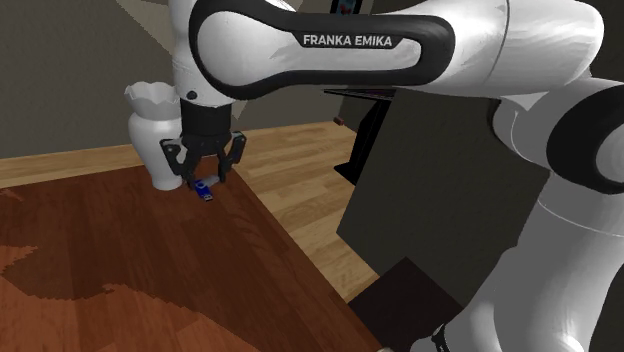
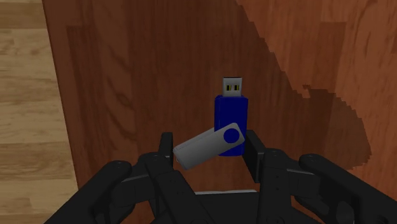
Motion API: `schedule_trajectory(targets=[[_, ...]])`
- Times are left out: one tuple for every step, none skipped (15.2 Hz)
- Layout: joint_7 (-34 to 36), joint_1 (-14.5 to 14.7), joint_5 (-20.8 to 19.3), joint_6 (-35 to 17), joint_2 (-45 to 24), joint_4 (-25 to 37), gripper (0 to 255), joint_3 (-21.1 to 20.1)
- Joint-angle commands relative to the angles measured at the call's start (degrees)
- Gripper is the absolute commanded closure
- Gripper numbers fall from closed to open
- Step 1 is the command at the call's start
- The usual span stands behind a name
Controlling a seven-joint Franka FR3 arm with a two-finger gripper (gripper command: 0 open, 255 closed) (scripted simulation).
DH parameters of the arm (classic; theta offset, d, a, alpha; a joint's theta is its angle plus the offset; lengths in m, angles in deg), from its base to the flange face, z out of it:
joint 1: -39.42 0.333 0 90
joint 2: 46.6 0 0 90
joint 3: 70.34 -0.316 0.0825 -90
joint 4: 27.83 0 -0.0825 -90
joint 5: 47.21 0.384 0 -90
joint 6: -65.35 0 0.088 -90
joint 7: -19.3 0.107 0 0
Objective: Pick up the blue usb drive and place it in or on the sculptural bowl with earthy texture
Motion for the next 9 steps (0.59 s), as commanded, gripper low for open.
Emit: schedule_trajectory(targets=[[-0.1,-0.8,2.0,-1.9,5.0,-6.5,255,-0.5],[-0.2,-1.1,3.0,-2.6,7.4,-9.4,255,-0.7],[-0.3,-1.2,4.1,-3.3,9.8,-12.2,255,-0.9],[-0.5,-1.3,5.2,-3.9,12.2,-14.9,255,-1.1],[-0.6,-1.3,6.2,-4.3,14.5,-17.4,255,-1.3],[-0.8,-1.3,7.3,-4.7,16.8,-19.9,255,-1.4],[-0.9,-1.1,8.4,-5.1,19.1,-22.3,255,-1.4],[-1.1,-0.9,9.5,-5.3,21.4,-24.6,255,-1.5],[-1.2,-0.6,10.6,-5.5,23.6,-26.8,255,-1.5]])
